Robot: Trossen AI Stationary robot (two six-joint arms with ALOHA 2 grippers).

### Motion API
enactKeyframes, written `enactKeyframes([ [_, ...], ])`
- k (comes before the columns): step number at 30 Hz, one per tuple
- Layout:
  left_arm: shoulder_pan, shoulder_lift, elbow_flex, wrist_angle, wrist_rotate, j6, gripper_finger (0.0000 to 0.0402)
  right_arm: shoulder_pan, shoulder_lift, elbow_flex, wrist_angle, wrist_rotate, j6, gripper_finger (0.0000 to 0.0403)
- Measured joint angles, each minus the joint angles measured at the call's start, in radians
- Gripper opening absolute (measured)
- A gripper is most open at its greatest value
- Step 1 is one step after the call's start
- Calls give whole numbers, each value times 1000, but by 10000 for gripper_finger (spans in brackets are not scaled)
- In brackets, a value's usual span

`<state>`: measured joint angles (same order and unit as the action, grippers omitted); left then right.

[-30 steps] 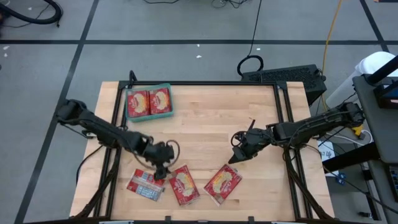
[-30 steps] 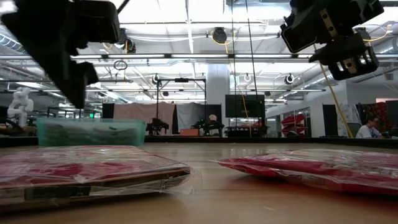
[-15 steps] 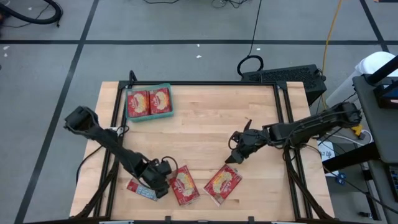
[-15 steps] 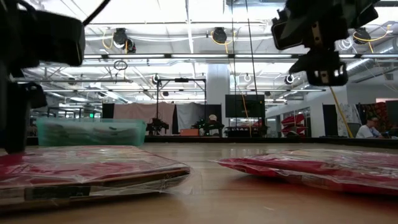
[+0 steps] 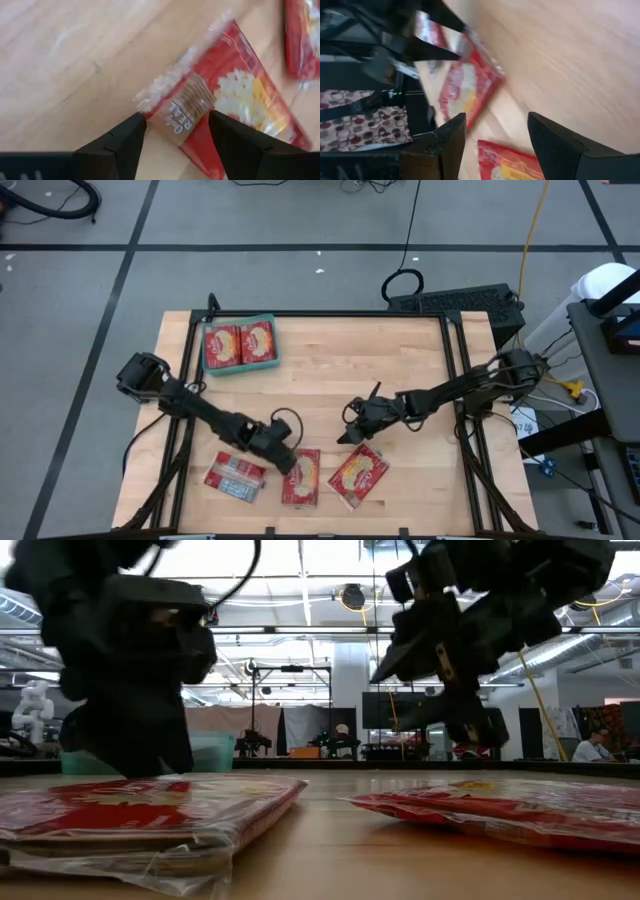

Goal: Sort popcorn bags into baskets
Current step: Put the red popcorn bag into the blue bin

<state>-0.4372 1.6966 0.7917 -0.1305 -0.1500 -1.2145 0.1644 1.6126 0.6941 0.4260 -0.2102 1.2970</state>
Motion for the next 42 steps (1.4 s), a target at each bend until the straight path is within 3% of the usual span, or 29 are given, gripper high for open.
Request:
enactKeyframes([
  [8,37,-43,-5,-4,219,-373,182,34,89,45,12,0,45,203],
  [12,37,-21,-4,90,184,-479,199,35,120,78,9,-1,26,203],
  [19,36,40,-1,133,120,-532,246,31,126,87,8,-2,7,203],
  [23,37,121,-1,292,58,-482,189,32,126,87,8,-1,0,203],
  [28,42,189,2,375,42,-436,28,32,126,87,11,-3,-4,203],
  [34,65,156,-2,342,6,-363,13,27,98,86,-4,-25,-31,203],
  [42,113,-2,-8,191,-64,-270,6,-13,-56,86,-142,30,-152,203],
])
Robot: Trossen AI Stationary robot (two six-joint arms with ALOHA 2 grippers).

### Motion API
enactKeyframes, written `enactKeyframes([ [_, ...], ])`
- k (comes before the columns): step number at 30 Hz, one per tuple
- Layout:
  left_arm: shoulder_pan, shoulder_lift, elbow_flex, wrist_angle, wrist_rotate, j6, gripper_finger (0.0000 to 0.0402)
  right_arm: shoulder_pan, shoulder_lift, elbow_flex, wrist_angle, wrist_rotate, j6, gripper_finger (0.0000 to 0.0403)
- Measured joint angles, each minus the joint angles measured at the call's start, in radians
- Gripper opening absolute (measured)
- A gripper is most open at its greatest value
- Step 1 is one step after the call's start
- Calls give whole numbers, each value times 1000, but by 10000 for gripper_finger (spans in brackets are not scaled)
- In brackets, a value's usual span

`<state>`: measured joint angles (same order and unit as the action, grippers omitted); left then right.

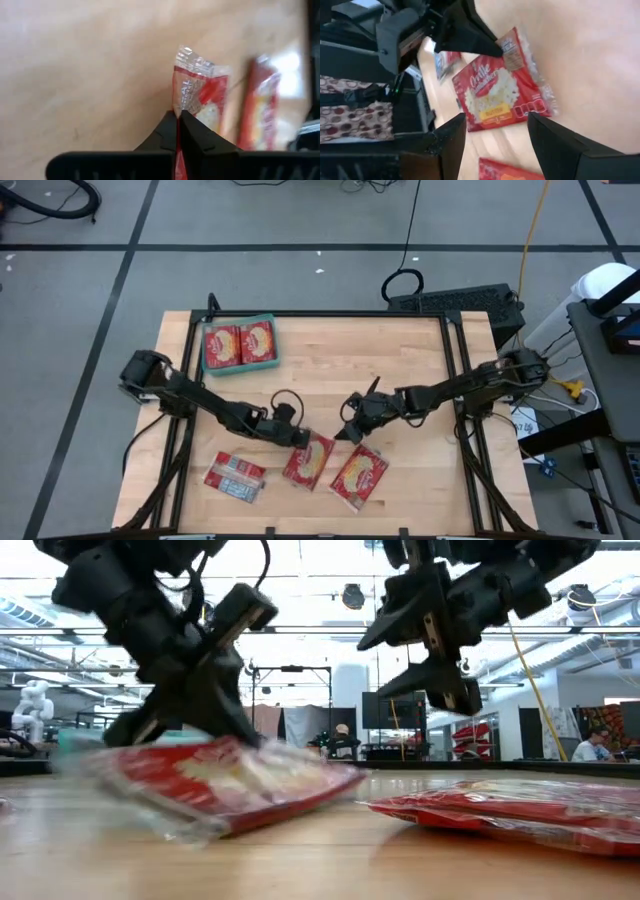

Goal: Sort popcorn bags into baskets
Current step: Put the red popcorn bag into the blue bin

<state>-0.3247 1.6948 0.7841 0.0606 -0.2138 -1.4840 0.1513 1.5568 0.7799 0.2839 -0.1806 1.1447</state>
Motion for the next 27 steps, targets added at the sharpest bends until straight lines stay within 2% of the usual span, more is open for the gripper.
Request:
enactKeyframes([
  [6,54,-148,3,-78,-80,79,4,-41,-145,0,-78,85,-119,203],
  [12,138,-286,2,-143,-129,183,2,-74,-210,-2,-83,142,-166,203],
  [17,210,-344,1,-142,-124,269,2,-108,-199,-2,-70,156,-225,207],
  [22,269,-377,3,-67,-65,327,2,-143,-171,-11,-25,153,-381,223],
  [27,296,-424,4,-36,-39,380,2,-198,-135,-112,192,129,-404,252],
])
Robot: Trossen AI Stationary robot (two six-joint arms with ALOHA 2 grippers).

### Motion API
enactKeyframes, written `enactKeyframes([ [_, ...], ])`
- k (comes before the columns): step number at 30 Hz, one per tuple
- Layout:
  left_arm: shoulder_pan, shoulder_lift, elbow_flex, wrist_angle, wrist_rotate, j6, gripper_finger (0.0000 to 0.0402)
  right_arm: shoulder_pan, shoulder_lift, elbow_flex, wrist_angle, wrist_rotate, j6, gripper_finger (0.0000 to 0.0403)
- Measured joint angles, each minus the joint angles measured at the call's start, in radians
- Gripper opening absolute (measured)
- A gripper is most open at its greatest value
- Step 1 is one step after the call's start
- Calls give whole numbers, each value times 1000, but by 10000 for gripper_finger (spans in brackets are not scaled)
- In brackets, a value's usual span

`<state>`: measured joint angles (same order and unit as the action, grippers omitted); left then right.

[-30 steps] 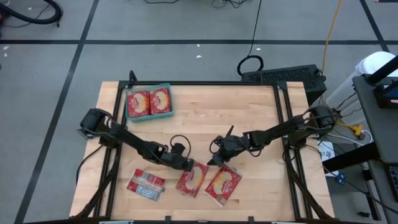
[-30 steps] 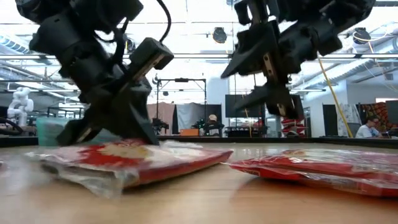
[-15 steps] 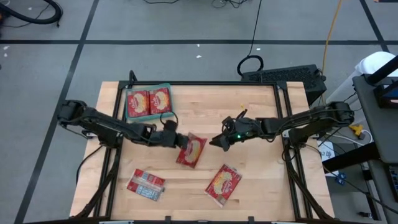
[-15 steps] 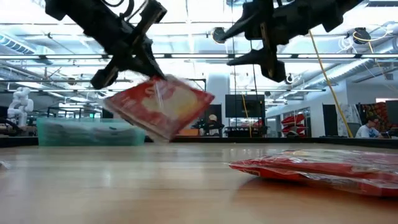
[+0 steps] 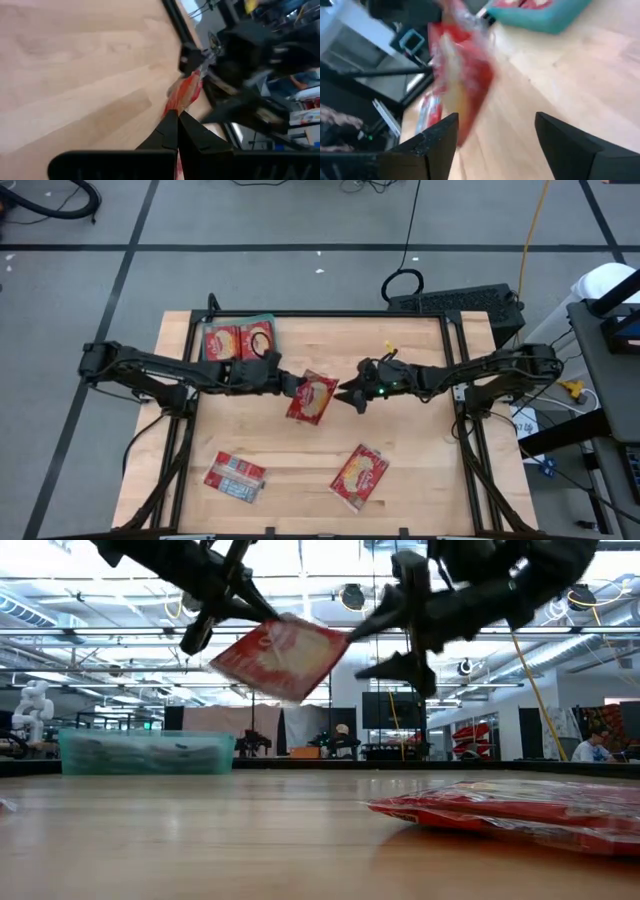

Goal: Sort popcorn bags into baskets
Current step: Put the red popcorn bag into the blue bin

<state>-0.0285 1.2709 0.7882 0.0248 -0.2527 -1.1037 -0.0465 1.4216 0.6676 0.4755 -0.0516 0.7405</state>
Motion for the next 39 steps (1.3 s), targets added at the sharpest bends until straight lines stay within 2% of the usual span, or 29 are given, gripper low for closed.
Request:
enactKeyframes([
  [6,30,-60,3,20,43,40,1,-31,57,-61,287,-5,0,265],
  [12,65,-83,0,64,51,50,1,-31,117,-39,456,-31,17,231],
  [16,92,-80,0,116,53,64,1,-31,139,-14,503,-31,32,175],
  [21,133,-80,1,160,66,107,0,-38,139,-8,528,-25,43,68],
  [24,167,-81,1,182,125,173,5,-48,139,-8,540,-26,74,15],
  [29,228,-80,1,174,213,203,55,-62,139,-8,542,-31,178,25],
  [34,306,-80,1,149,397,166,128,-65,139,-8,543,-62,287,13],
  [39,347,-81,1,115,569,167,189,-64,139,-8,544,-85,326,10],
])
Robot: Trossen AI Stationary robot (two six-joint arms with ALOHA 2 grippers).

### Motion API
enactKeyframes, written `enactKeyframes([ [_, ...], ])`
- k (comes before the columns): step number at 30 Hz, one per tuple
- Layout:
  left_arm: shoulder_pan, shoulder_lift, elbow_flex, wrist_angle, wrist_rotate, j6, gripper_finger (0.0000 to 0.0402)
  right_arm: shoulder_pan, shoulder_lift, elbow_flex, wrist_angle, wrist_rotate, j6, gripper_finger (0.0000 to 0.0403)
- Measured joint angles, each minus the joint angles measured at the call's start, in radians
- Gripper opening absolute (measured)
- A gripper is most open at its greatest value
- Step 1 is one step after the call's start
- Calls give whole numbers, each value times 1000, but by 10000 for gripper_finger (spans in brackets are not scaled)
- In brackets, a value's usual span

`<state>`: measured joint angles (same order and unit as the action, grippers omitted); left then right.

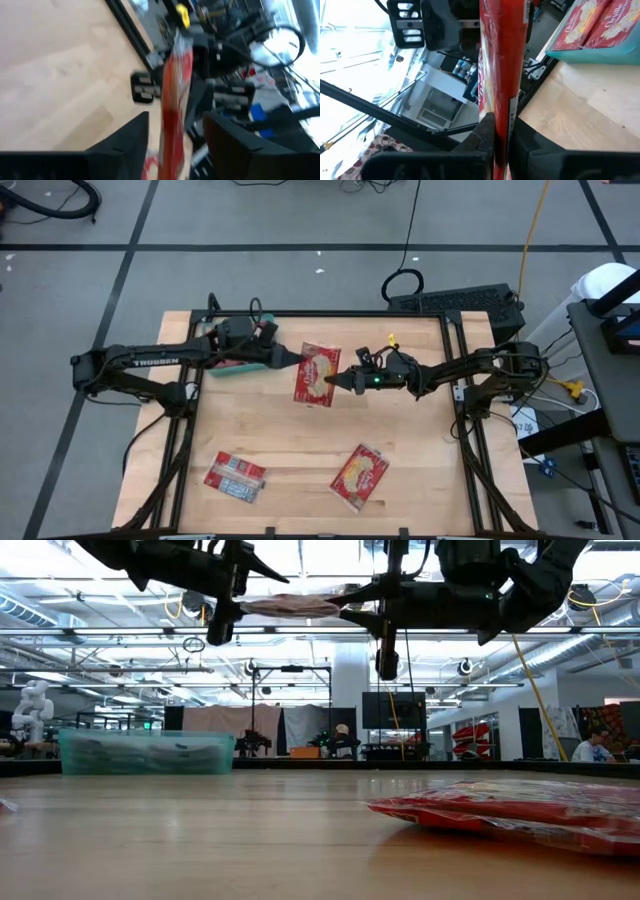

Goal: Sort popcorn bags into baskets
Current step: Put the red popcorn bag into the blue bin

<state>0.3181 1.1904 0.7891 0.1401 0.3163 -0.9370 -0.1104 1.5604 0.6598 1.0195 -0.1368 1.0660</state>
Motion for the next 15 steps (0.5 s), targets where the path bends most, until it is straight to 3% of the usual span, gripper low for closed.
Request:
enactKeyframes([
  [3,13,0,0,-31,72,4,216,-1,0,0,0,1,10,17],
  [8,14,0,0,-116,79,46,230,-11,0,0,-9,2,24,13],
  [15,14,0,0,-113,112,114,169,-27,0,0,-7,1,23,13],
])
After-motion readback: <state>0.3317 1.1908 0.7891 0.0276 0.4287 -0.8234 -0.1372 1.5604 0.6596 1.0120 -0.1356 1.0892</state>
